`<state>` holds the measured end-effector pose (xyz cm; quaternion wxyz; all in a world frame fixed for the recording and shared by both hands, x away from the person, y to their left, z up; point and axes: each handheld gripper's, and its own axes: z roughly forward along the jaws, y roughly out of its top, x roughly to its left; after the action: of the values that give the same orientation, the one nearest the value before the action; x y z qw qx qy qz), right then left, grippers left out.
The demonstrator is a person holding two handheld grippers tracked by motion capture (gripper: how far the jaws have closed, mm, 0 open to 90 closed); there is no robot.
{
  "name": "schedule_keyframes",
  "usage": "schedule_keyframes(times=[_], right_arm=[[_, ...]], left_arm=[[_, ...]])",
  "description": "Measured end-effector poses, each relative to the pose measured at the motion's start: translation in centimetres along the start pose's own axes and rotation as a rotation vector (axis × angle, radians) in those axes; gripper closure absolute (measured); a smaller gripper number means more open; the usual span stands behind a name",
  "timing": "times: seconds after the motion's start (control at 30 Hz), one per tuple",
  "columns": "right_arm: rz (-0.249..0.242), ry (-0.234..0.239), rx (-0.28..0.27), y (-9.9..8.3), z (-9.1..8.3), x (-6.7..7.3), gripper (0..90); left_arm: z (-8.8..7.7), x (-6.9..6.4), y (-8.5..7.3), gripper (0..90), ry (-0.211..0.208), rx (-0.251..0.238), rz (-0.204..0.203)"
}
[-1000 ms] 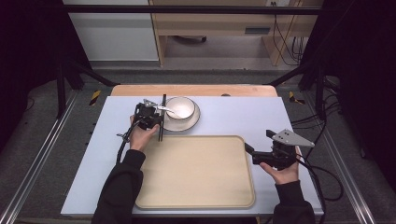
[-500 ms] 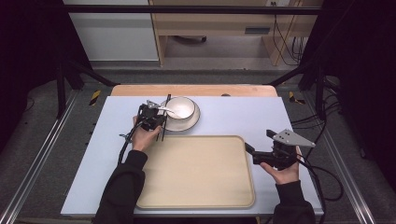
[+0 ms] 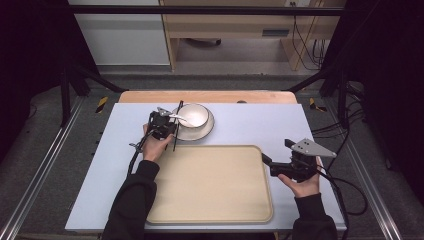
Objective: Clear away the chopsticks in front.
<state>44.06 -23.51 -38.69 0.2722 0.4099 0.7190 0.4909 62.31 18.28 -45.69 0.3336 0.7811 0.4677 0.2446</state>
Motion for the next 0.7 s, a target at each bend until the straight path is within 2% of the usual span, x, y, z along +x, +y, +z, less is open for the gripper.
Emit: schedule_keyframes(times=[0.37,0.53,0.7], right_arm=[[-0.002,-0.001,0.001,0.0,-0.03,-0.03,6.9],[0.001,-0.003,0.001,-0.04,-0.02,-0.07,6.9],[-0.002,-0.002,0.003,-0.07,0.01,-0.08,6.9]], left_arm=[[0.0,0.04,-0.06,84.8,0.028,-0.001,-0.027],[-0.08,0.14,-0.11,85.0,0.031,-0.002,-0.035],[-0.51,0.23,-0.07,85.3,0.049,-0.023,-0.047]])
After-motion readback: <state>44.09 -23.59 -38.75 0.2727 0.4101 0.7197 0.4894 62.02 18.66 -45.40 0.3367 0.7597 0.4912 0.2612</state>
